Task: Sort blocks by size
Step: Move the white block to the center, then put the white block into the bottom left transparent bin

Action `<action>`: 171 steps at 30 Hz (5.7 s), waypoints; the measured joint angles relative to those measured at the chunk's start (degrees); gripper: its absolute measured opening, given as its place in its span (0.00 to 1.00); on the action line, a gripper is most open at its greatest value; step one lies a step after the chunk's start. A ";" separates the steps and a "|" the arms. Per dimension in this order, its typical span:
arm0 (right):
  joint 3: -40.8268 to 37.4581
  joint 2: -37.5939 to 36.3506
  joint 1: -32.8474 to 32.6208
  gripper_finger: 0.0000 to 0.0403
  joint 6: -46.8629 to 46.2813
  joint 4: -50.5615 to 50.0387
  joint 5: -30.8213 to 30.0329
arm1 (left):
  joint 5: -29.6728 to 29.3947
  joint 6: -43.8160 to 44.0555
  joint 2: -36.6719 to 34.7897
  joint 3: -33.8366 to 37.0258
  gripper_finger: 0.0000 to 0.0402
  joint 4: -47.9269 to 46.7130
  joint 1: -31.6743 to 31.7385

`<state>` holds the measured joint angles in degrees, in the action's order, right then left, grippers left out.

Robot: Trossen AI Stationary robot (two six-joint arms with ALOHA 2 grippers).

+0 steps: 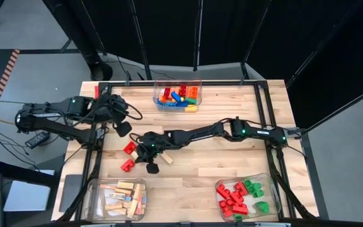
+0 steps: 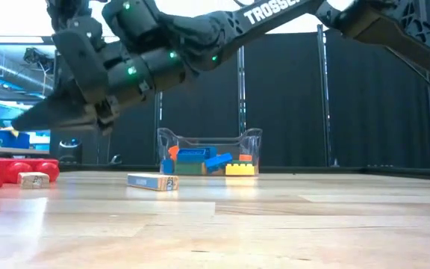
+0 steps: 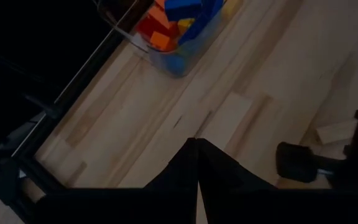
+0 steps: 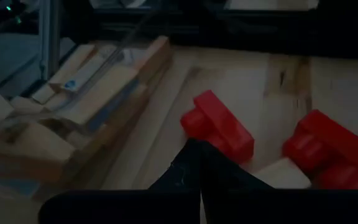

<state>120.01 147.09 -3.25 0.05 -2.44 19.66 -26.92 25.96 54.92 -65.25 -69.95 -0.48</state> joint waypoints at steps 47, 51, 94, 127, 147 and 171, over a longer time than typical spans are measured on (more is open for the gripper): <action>0.35 -0.05 -0.44 0.01 -18.36 -28.43 -2.57 | 1.48 -0.17 -0.05 -0.07 0.03 4.28 -0.01; 0.27 -2.14 -0.49 0.01 -18.65 -36.86 -4.15 | 1.68 -0.17 -0.07 -0.09 0.03 4.28 -0.01; -53.71 -47.83 0.27 0.54 -51.46 -16.01 -23.03 | 4.52 -1.73 -0.06 -0.09 0.03 7.43 -0.01; -53.71 -44.29 6.51 0.42 -35.23 -15.31 -34.56 | 4.50 -1.68 -0.06 -0.09 0.03 7.45 -0.01; -53.69 -35.45 14.32 0.04 -35.64 -8.06 -37.63 | 4.48 -1.66 -0.06 -0.09 0.03 7.50 -0.01; -53.41 -32.39 13.83 0.02 -35.21 -4.41 -42.57 | 3.61 -1.62 -0.04 -0.09 0.03 7.50 -0.01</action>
<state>66.59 114.69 10.59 -35.16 -6.85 -22.91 -23.31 24.33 54.87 -65.34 -62.46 -0.49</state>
